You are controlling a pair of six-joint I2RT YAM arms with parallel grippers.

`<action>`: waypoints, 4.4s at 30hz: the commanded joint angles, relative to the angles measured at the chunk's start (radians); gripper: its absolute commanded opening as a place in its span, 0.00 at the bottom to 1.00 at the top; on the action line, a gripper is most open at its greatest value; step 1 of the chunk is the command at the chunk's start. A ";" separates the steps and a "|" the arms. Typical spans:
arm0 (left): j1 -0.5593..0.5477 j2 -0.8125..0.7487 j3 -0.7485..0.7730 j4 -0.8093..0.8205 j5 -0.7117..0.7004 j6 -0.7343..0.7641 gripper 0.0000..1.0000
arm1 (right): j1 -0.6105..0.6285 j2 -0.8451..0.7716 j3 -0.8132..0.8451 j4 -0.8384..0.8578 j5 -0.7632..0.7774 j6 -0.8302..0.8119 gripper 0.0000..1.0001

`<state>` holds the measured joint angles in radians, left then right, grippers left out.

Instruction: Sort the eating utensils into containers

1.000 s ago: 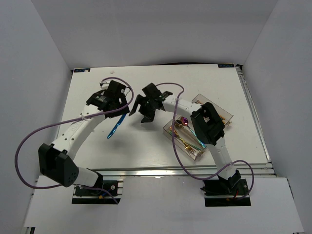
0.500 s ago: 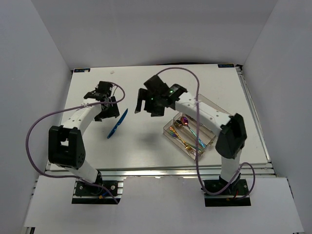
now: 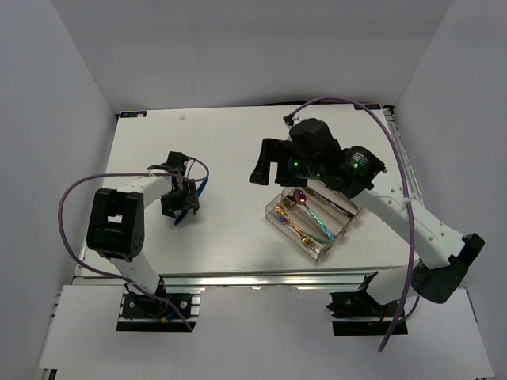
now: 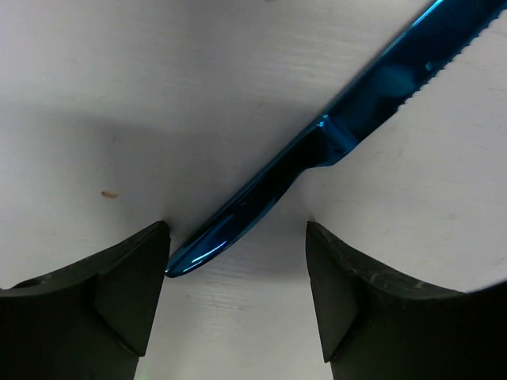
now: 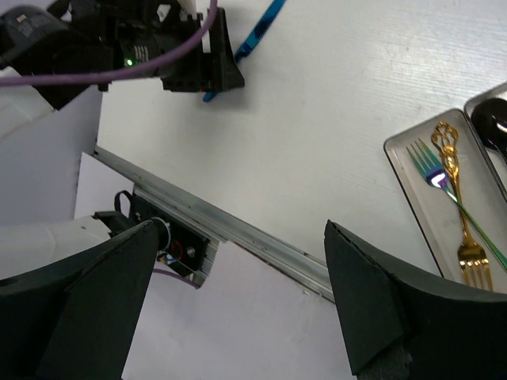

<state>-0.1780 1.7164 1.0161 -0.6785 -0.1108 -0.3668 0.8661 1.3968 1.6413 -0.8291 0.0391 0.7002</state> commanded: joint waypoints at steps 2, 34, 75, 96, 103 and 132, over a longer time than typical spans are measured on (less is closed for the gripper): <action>-0.002 0.052 -0.039 0.086 0.068 -0.027 0.76 | 0.002 -0.061 -0.009 -0.056 0.018 -0.025 0.89; -0.322 -0.093 -0.007 0.037 -0.199 -0.583 0.83 | -0.131 -0.041 -0.109 0.070 -0.091 -0.140 0.89; -0.255 0.236 0.272 0.119 0.010 0.206 0.75 | -0.225 -0.107 -0.212 0.064 -0.212 -0.271 0.89; -0.258 0.335 0.262 0.026 0.060 0.204 0.00 | -0.257 -0.165 -0.221 0.064 -0.245 -0.258 0.89; -0.268 0.279 0.248 0.017 0.062 0.135 0.00 | -0.263 -0.176 -0.261 0.090 -0.275 -0.252 0.89; -0.330 0.126 0.325 -0.122 -0.033 -0.185 0.00 | -0.134 -0.182 -0.765 0.630 -0.481 -0.143 0.89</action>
<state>-0.5007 1.9270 1.3155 -0.7822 -0.1143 -0.5312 0.7200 1.2106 0.8951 -0.2871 -0.4679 0.5442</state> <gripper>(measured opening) 0.230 0.894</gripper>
